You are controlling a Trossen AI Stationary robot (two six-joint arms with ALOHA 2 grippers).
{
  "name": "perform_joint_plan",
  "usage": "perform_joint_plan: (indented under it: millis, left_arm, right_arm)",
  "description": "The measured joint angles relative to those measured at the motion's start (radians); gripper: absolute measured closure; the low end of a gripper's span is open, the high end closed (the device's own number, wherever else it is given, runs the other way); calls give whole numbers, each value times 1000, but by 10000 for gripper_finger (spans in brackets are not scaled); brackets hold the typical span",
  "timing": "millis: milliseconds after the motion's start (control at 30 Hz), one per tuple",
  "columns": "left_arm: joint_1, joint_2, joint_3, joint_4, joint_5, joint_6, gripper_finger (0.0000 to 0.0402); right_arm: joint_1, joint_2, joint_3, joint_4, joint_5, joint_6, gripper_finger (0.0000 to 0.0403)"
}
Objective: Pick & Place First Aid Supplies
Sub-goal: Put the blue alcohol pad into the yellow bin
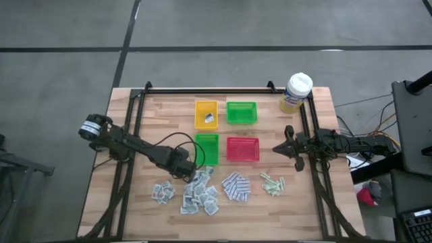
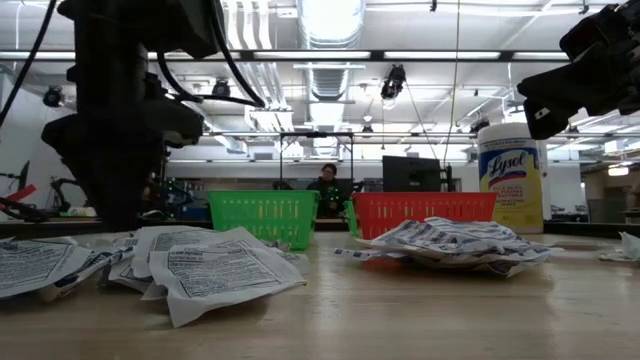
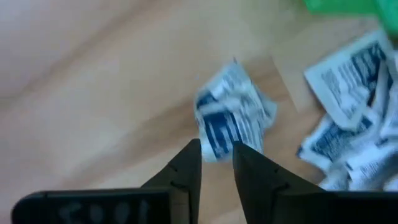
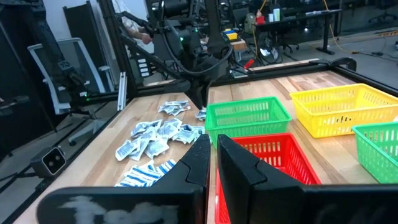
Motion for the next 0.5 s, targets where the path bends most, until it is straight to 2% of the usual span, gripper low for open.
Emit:
perform_joint_plan:
  millis: [167,500]
  left_arm:
    - [0,0,0,-1,57,-28,305]
    - [1,0,-7,-7,42,-80,305]
  right_arm:
    - [0,0,0,0,0,0,374]
    - [0,0,0,0,0,0,374]
